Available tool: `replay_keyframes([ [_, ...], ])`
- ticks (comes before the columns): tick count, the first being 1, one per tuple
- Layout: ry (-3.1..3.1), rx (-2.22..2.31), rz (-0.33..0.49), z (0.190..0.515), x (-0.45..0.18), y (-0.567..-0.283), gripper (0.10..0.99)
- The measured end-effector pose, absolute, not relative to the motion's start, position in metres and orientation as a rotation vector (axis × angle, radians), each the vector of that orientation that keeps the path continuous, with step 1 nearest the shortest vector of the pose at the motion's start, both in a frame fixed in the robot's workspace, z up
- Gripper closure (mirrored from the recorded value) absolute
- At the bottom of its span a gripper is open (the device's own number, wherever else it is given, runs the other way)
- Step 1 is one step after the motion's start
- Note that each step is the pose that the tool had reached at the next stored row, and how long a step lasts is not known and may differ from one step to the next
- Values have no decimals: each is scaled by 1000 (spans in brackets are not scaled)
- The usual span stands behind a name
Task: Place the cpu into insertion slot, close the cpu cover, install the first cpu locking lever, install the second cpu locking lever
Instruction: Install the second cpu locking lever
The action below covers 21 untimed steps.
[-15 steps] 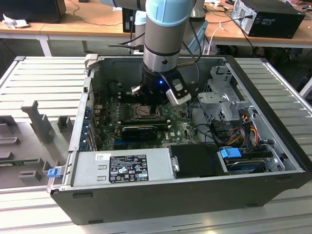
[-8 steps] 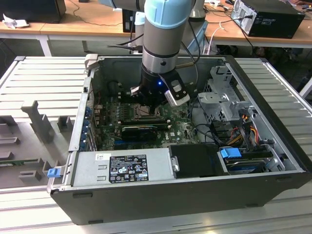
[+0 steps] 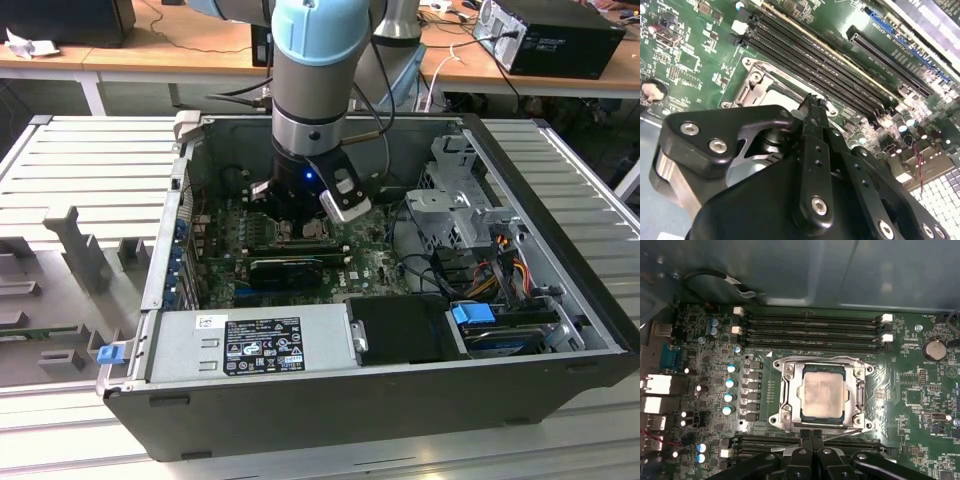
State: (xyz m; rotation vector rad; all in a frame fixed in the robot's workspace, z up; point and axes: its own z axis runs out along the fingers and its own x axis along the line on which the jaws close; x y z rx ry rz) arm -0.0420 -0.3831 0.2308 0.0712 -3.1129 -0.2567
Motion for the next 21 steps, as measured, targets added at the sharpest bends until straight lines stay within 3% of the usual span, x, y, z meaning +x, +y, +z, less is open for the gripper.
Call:
replay_keyframes([
  [18,-3110,71,-287,217,-53,-389,980],
  [21,-3107,71,-323,216,-53,-390,980],
])
